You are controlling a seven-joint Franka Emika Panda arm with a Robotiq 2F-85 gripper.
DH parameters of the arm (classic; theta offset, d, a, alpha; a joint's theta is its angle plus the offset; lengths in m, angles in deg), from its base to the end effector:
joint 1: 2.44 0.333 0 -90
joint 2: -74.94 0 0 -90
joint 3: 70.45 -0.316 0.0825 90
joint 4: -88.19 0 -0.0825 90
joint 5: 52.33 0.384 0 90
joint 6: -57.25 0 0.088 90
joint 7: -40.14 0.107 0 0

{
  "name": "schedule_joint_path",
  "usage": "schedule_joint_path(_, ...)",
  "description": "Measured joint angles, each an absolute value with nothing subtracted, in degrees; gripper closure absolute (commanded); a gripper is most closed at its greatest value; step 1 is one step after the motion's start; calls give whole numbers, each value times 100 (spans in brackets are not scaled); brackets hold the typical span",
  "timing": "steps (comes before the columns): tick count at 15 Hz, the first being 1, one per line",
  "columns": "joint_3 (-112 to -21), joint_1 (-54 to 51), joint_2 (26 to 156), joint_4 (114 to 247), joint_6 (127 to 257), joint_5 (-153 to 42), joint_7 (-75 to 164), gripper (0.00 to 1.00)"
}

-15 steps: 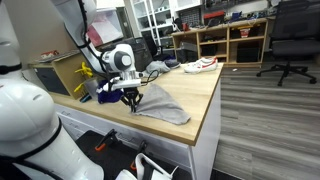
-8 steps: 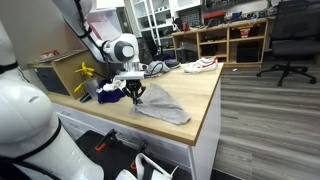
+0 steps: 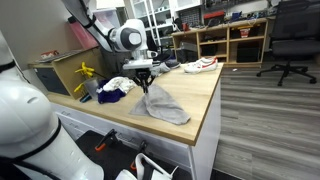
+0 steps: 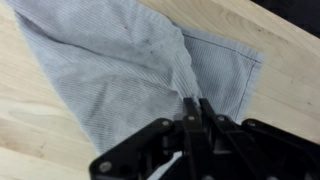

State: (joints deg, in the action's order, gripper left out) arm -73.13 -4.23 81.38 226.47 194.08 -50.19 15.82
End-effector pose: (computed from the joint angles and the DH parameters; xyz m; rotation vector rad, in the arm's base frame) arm 0.4790 0.0081 0.2539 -3.0142 -0.6284 0.1988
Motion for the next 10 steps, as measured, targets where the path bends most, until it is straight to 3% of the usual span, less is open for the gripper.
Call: schedule_joint_path(10, -6938, -494, 8943, 21447, 19429, -5420, 2177, 98)
